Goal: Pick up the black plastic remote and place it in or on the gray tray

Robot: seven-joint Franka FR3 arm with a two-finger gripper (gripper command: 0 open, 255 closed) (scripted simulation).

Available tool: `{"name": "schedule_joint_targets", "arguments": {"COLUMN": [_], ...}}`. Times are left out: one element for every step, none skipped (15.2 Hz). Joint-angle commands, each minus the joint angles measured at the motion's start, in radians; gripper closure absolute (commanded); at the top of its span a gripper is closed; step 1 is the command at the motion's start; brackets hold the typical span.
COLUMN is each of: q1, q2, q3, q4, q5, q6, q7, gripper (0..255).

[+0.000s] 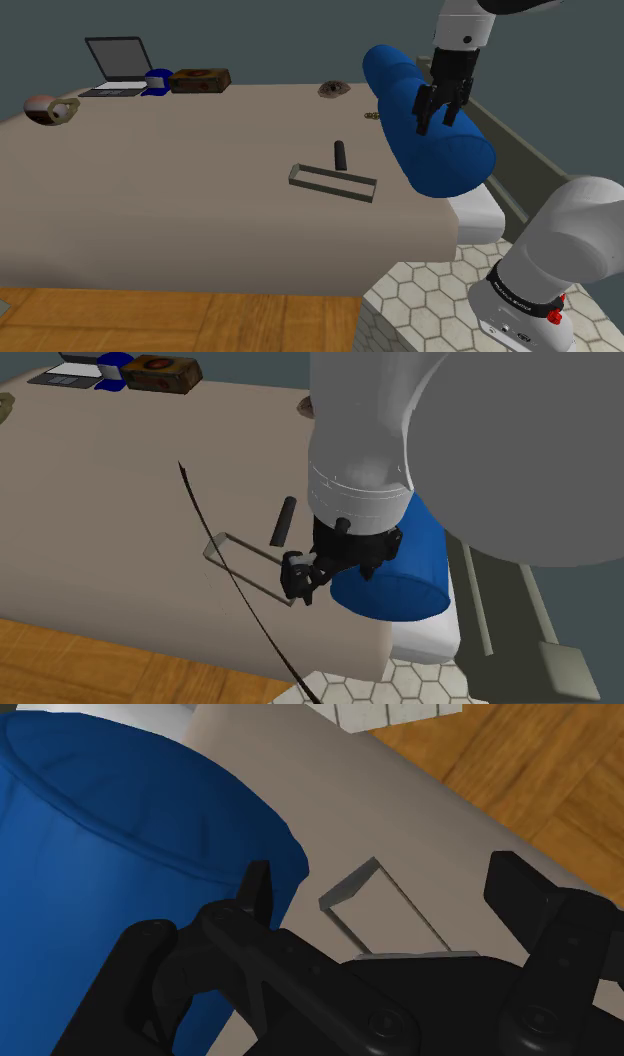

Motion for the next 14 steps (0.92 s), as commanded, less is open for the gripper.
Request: {"name": "schedule_joint_targets", "arguments": {"q1": [0.0,-0.005,-0.011,-0.016,-0.022,-0.027,-0.032,-0.037,-0.041,-0.046,-0.051,-0.055,-0.06,-0.064], "q2": [0.0,0.036,0.073,0.11,0.148,0.186,0.224,0.263,0.302,0.341,0.381,0.42,0.459,0.499], "q3": [0.0,0.005,0.01,0.014,0.018,0.022,0.025,0.028,0.031,0.033,0.035,0.037,0.038,0.039], "q4": [0.0,0.005,0.012,0.019,0.029,0.039,0.051,0.063,0.077,0.093,0.109,0.127,0.145,0.165], "q5": [0.0,0.005,0.009,0.013,0.017,0.02,0.023,0.026,0.028,0.03,0.032,0.033,0.034,0.035], "q6": [0.0,0.027,0.054,0.08,0.104,0.129,0.152,0.174,0.196,0.216,0.235,0.254,0.271,0.287], "q7": [0.0,0.015,0.029,0.044,0.058,0.073,0.087,0.101,0.115,0.129,0.143,0.157,0.171,0.185], "gripper": [0,0,0,0,0,0,0,0,0,0,0,0,0,0]}}
